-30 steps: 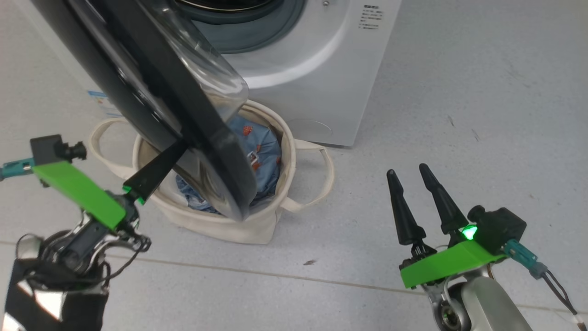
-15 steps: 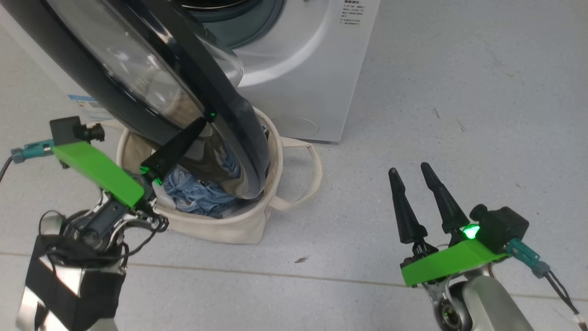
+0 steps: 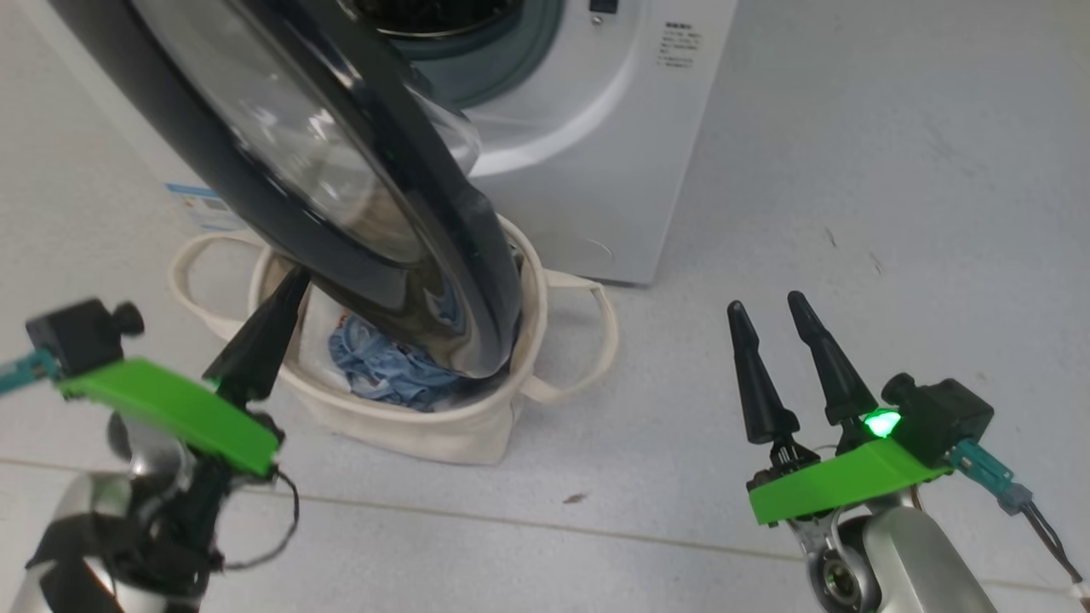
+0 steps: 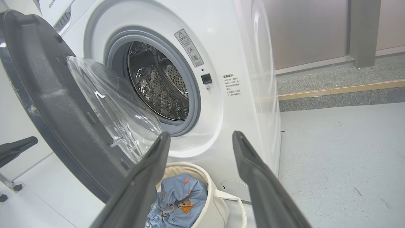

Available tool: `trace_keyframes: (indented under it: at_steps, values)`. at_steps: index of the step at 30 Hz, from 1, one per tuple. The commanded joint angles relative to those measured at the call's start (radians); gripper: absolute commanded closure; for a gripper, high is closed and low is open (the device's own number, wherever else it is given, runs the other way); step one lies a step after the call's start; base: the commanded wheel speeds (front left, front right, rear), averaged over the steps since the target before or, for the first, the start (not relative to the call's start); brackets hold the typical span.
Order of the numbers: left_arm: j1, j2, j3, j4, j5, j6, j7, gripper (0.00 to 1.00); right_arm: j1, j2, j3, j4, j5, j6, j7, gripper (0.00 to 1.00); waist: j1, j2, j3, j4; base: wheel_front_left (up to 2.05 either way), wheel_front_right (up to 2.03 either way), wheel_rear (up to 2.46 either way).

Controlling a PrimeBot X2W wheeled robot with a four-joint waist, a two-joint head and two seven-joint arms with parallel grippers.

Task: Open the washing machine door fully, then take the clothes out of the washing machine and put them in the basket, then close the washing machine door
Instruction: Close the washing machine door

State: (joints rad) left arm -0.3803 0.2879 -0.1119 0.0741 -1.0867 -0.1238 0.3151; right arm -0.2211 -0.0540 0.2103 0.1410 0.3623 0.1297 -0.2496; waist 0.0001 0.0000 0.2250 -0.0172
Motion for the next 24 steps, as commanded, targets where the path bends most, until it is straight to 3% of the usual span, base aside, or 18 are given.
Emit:
trace_keyframes:
  at_steps: [1,4,7,11,22,23,24]
  values:
    - [-0.008,0.068,0.002,-0.036,0.081,-0.007,-0.082,1.0,-0.013,0.004,0.024,-0.043,-0.005,0.001,-0.012,0.0,-0.0001,0.0,-0.02,0.018,0.0,0.0,0.0]
    - [0.033,0.084,-0.07,-0.005,0.18,-0.007,-0.265,1.0,0.005,0.004,0.029,-0.051,0.034,0.001,-0.012,0.0,-0.0001,0.0,-0.054,0.038,0.0,0.0,0.0]
    - [0.068,0.099,-0.118,0.025,0.206,-0.007,-0.384,1.0,0.017,0.004,0.036,-0.056,0.087,0.001,-0.012,0.0,-0.0001,0.0,-0.073,0.046,0.0,0.0,0.0]
    - [0.094,0.116,-0.167,0.113,0.345,-0.001,-0.522,1.0,0.031,0.004,0.043,-0.06,0.085,0.001,-0.012,0.0,-0.0001,0.0,-0.094,0.056,0.0,0.0,0.0]
    - [0.134,0.027,-0.149,0.141,0.596,0.102,-0.576,1.0,0.063,0.004,0.055,-0.058,0.056,0.001,-0.012,0.0,-0.0001,0.0,-0.112,0.065,0.0,0.0,0.0]
    - [0.14,0.015,-0.135,0.129,0.619,0.11,-0.576,0.84,0.064,0.004,0.057,-0.058,0.055,0.001,-0.012,0.0,-0.0001,0.0,-0.111,0.064,0.0,0.0,0.0]
    - [0.148,0.003,-0.118,0.119,0.638,0.119,-0.576,0.15,0.064,0.004,0.059,-0.057,0.052,0.001,-0.012,0.0,-0.0001,0.0,-0.109,0.064,0.0,0.0,0.0]
